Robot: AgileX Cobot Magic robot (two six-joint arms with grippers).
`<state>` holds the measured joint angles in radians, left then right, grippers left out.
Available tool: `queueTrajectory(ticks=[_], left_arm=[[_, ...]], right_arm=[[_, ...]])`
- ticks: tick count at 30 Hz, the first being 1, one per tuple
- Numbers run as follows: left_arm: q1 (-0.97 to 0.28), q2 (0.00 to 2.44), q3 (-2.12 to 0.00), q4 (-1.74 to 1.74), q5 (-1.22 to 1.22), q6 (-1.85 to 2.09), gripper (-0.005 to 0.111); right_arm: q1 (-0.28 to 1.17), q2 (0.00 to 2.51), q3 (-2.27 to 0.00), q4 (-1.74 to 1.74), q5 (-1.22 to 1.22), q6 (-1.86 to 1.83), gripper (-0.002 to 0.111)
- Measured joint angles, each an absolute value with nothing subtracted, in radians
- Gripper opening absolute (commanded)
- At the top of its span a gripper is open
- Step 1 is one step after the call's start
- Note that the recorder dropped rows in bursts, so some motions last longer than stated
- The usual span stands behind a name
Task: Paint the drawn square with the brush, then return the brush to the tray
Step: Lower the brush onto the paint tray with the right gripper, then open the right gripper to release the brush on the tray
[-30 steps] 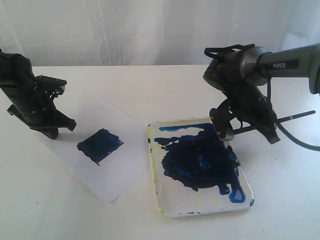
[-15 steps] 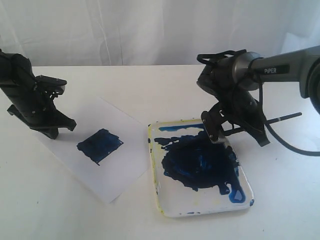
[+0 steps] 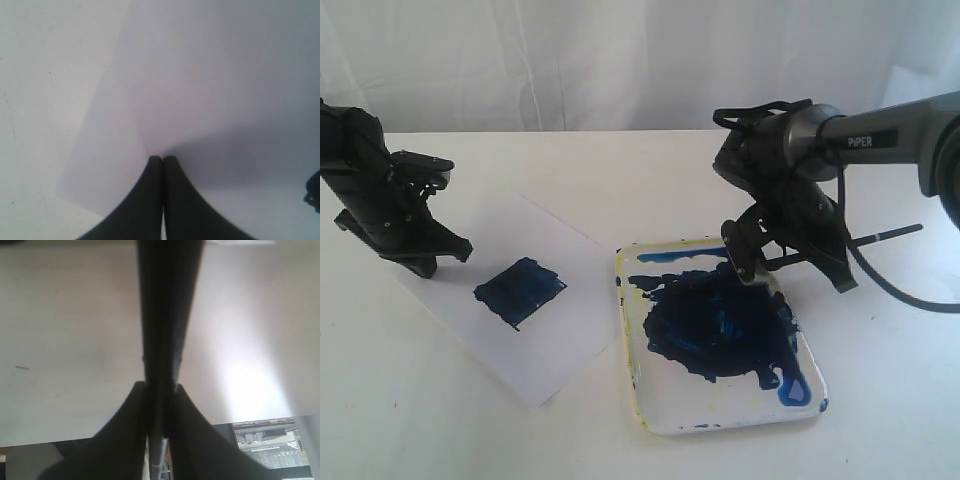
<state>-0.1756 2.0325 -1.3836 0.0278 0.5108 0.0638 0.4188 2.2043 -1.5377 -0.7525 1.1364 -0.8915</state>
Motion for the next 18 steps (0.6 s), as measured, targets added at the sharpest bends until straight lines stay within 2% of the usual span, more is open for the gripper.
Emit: queueTrajectory(ticks=[8,16,18], left_arm=[[-0.176,2.033,-1.384,0.028,0.511,0.064,0.000],[-0.176,2.033,-1.384,0.028,0.511,0.064,0.000],[-0.176,2.033,-1.384,0.028,0.511,0.064,0.000]], right_arm=[[0.419,2.212,-1.538,-0.752,1.122,-0.890,0.015],[0.419,2.247,-1.538,-0.752,1.114,-0.867,0.016],[0.419,2.253,-1.538,-0.752,1.114,-0.853,0.019]])
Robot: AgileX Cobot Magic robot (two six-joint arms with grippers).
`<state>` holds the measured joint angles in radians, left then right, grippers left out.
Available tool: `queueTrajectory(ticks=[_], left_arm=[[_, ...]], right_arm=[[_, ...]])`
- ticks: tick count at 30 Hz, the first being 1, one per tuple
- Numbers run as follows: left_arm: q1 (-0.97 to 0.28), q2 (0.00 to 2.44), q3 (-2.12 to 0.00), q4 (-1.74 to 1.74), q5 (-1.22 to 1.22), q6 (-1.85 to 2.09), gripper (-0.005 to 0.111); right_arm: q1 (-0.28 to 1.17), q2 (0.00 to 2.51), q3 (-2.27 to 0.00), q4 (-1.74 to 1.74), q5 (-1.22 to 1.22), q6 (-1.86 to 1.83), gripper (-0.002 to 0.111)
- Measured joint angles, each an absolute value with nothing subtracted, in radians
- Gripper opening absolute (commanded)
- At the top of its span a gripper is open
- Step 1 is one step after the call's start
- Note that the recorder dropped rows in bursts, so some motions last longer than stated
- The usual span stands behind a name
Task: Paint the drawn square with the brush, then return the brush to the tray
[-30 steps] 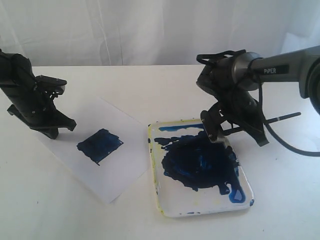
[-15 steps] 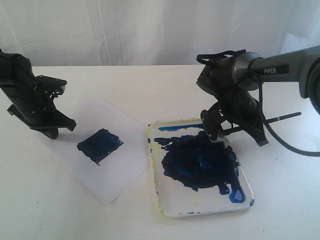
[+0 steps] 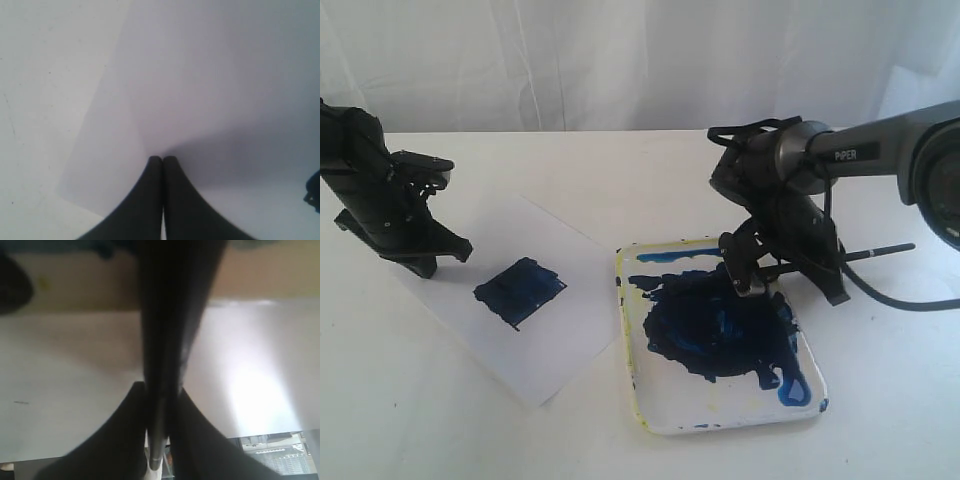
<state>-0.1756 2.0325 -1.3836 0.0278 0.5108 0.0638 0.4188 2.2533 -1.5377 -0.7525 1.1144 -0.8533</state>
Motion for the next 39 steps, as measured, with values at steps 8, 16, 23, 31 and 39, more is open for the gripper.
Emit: queueTrajectory(ticks=[8,16,23,31,39], left_arm=[[-0.176,2.033,-1.384,0.028,0.511,0.064,0.000],[-0.176,2.033,-1.384,0.028,0.511,0.072,0.000],[-0.176,2.033,-1.384,0.028,0.509,0.078,0.000],[-0.176,1.998,-1.380,0.028,0.522,0.080,0.000],[-0.176,1.857,-1.380,-0.019,0.540,0.066,0.000]], right_arm=[[0.419,2.255,-1.538,-0.759,1.116,-0.813,0.046],[0.419,2.246,-1.538,-0.739,1.134,-0.847,0.046],[0.419,2.111,-1.538,-0.601,1.134,-0.927,0.046],[0.361,1.980,-1.538,-0.190,1.012,-0.923,0.027],[0.233,1.976,-1.538,-0.073,0.998,-0.591,0.023]])
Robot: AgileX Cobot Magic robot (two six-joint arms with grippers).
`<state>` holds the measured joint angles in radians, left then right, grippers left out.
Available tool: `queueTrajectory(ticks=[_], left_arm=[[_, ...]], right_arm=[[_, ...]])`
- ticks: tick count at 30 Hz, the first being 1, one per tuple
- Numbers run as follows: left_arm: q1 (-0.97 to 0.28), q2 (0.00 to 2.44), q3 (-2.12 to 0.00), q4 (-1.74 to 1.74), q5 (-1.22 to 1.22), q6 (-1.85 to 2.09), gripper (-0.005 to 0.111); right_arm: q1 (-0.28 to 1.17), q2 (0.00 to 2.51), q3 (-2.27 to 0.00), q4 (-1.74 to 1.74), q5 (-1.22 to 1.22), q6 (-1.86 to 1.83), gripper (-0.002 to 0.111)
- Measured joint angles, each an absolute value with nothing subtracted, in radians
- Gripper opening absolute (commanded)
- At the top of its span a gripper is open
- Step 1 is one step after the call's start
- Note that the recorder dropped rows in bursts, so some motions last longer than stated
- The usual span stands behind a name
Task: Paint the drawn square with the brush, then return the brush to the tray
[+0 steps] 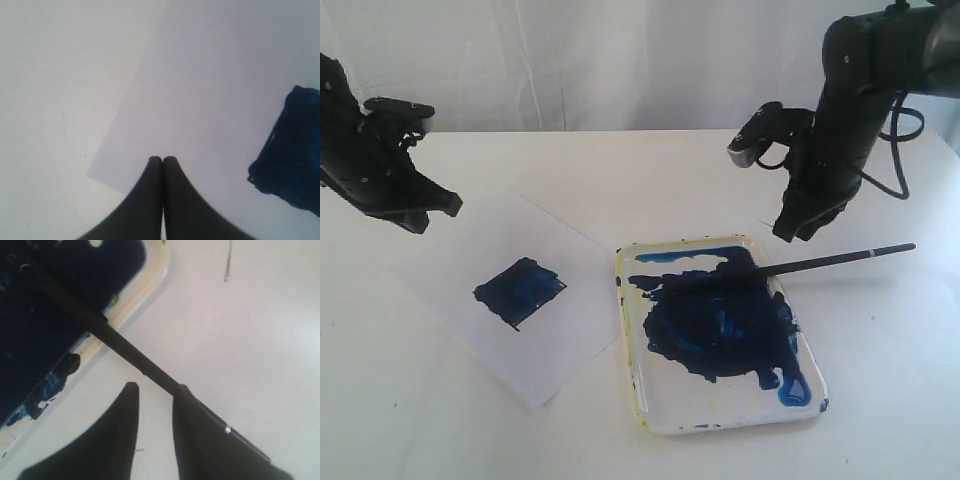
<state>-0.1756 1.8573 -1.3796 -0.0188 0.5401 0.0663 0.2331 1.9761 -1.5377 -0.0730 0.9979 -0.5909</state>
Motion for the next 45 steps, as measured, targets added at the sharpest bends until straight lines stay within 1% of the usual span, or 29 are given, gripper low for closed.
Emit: queueTrajectory(ticks=[4,6,8,9,14,20,28,32,39,45], left_arm=[[-0.176,1.816,-1.380,-0.077,0.601,0.034,0.000],[-0.176,1.802,-1.380,-0.089,0.642,0.018,0.000],[-0.172,1.791,-1.380,-0.091,0.686,0.000,0.000],[-0.167,1.789,-1.380,-0.091,0.713,-0.008,0.000],[-0.102,1.785,-1.380,-0.093,0.840,-0.022,0.000],[-0.015,1.778,-1.380,-0.081,0.955,-0.026,0.000],[-0.004,1.702,-1.380,-0.044,0.981,-0.024,0.000],[-0.004,1.645,-1.380,-0.038,1.013,-0.022,0.000],[-0.004,1.489,-1.380,-0.034,1.097,-0.010,0.000],[-0.004,1.275,-1.315,0.000,1.110,-0.018,0.000]], right_arm=[[0.213,1.976,-1.538,-0.102,0.986,-0.405,0.021],[0.200,1.976,-1.538,-0.113,0.983,-0.269,0.015],[0.177,1.976,-1.542,-0.113,0.994,-0.152,0.003],[0.161,1.976,-1.544,-0.113,1.005,-0.107,0.000],[0.075,1.975,-1.544,-0.110,1.082,-0.031,0.000],[-0.030,1.968,-1.507,0.000,1.090,-0.033,0.000],[-0.107,1.893,-1.391,0.046,1.044,-0.118,0.000],[-0.105,1.801,-1.331,0.044,1.000,-0.141,0.000],[-0.037,1.562,-1.235,-0.005,0.968,-0.141,0.000],[0.030,1.356,-1.172,-0.005,0.966,-0.141,0.000]])
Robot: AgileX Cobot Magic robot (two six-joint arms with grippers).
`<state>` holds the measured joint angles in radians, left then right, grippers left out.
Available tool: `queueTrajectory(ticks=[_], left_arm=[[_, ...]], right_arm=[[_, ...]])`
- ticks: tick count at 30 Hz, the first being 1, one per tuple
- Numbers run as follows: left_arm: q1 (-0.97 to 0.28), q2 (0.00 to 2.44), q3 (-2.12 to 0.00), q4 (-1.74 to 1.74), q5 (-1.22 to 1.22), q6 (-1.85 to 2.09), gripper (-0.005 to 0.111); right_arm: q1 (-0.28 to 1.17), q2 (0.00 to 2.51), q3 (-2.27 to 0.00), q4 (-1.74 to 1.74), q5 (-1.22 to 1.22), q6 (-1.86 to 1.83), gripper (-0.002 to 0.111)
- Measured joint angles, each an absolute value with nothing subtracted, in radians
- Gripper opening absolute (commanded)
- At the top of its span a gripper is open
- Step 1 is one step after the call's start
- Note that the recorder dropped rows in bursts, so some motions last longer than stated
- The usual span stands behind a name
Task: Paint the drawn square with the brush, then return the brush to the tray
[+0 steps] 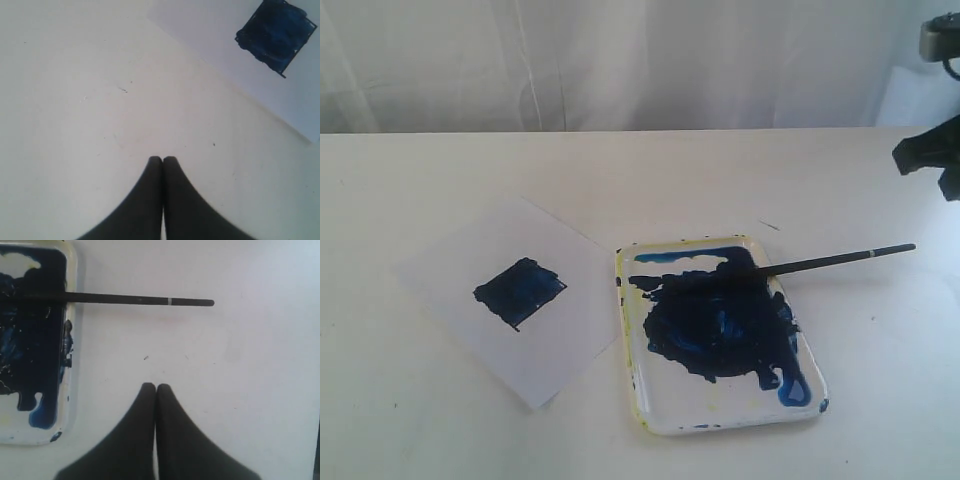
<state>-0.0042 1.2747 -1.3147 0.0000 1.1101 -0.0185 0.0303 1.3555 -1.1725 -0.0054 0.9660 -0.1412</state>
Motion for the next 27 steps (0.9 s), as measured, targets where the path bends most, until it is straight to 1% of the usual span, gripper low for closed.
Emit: queueTrajectory(ticks=[6,14,21,27], left_arm=[[-0.004,1.068,-1.230,0.077,1.111,-0.062,0.000],[-0.004,0.770,-1.179,0.087,1.111,-0.069,0.000],[-0.004,0.487,-1.168,0.094,1.113,-0.070,0.000],[-0.004,0.304,-1.166,0.094,1.126,-0.070,0.000]], right_arm=[[0.046,1.158,-1.114,-0.009,0.983,-0.114,0.000],[0.046,0.897,-0.992,-0.016,0.992,-0.110,0.000],[0.046,0.632,-0.911,-0.016,0.989,-0.108,0.000],[0.046,0.415,-0.879,-0.016,0.991,-0.104,0.000]])
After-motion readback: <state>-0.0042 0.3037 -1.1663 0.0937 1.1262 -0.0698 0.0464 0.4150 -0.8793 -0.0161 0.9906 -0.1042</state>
